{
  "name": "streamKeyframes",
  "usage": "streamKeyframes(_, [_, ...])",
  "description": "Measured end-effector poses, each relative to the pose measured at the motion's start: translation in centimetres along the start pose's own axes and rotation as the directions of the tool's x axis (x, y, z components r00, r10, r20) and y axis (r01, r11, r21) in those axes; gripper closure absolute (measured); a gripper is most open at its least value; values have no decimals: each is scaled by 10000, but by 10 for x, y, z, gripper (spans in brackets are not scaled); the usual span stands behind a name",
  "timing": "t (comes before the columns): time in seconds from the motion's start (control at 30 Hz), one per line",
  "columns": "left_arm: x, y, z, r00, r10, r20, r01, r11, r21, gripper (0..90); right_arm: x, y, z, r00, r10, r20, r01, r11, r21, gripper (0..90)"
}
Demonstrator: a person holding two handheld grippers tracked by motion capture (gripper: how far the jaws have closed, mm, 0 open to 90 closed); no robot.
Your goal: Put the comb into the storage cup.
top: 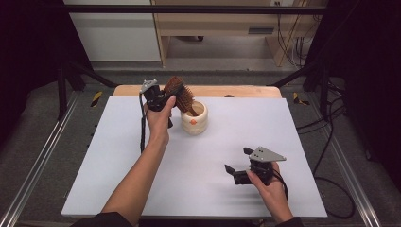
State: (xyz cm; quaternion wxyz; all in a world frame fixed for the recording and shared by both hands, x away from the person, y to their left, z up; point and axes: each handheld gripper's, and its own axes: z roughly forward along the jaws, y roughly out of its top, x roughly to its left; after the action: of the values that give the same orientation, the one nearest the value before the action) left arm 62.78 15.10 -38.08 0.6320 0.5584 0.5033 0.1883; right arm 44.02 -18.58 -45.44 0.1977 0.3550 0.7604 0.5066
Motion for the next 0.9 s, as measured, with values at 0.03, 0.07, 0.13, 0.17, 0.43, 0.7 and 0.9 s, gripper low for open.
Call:
streamKeyframes(0.03, [0,0,0,10000,-1,-2,1,10000,-3,414,0,0,0,10000,-3,-5,3,10000,8,41])
streamKeyframes(0.07, [1,0,0,10000,5,1,-5,10000,2,409,0,0,0,10000,2,-7,-2,10000,9,40])
streamKeyframes(0.13, [1,0,0,10000,-4,1,4,10000,-21,407,0,0,0,10000,-2,-16,2,10000,17,41])
streamKeyframes(0.17, [1,0,0,10000,-9,3,9,10000,-16,403,0,0,0,10000,7,-19,-7,10000,26,40])
streamKeyframes(0.43, [1,-3,0,10000,-31,68,31,10000,-15,361,0,0,0,10000,-1,-20,1,10000,19,40])
streamKeyframes(0.7, [1,-2,-1,9999,107,70,-106,9999,-107,302,0,0,0,10000,-8,-41,8,10000,32,41])
streamKeyframes(0.9, [1,-4,-2,10000,96,0,-96,9999,-114,233,0,0,0,10000,1,-20,-1,10000,31,40])
